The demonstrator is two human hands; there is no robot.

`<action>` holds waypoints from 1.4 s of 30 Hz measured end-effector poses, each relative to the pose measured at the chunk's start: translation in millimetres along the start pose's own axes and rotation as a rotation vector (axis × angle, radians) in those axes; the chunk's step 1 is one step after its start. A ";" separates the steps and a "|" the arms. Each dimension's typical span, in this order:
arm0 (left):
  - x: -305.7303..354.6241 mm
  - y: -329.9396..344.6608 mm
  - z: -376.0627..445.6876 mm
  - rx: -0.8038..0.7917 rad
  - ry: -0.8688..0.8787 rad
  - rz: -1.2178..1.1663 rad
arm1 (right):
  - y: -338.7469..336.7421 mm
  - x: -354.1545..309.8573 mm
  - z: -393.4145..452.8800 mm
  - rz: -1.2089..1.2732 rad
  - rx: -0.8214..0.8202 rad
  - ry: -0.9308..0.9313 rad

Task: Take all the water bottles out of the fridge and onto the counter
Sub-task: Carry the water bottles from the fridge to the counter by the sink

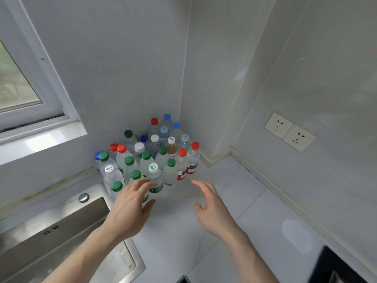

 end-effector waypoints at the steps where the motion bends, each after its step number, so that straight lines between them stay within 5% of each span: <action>1: 2.4 0.5 -6.1 -0.002 -0.002 -0.017 | -1.8 2.0 -6.2 0.001 0.001 0.006; 21: 224.2 33.5 -42.2 -0.244 0.529 -0.014 | -92.6 85.4 -234.2 0.124 0.425 0.245; 42: 487.7 130.1 -326.3 -0.522 1.186 -0.101 | -93.9 175.1 -664.1 0.208 0.974 0.528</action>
Point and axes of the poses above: each hand's wrist, its own z-axis towards the middle knuckle, its own y-axis out of the palm, x = y × z, the point moved 2 cm from there along z, towards the middle knuckle, and after that the axes turned 3 degrees about z, right-handed, at the moved point
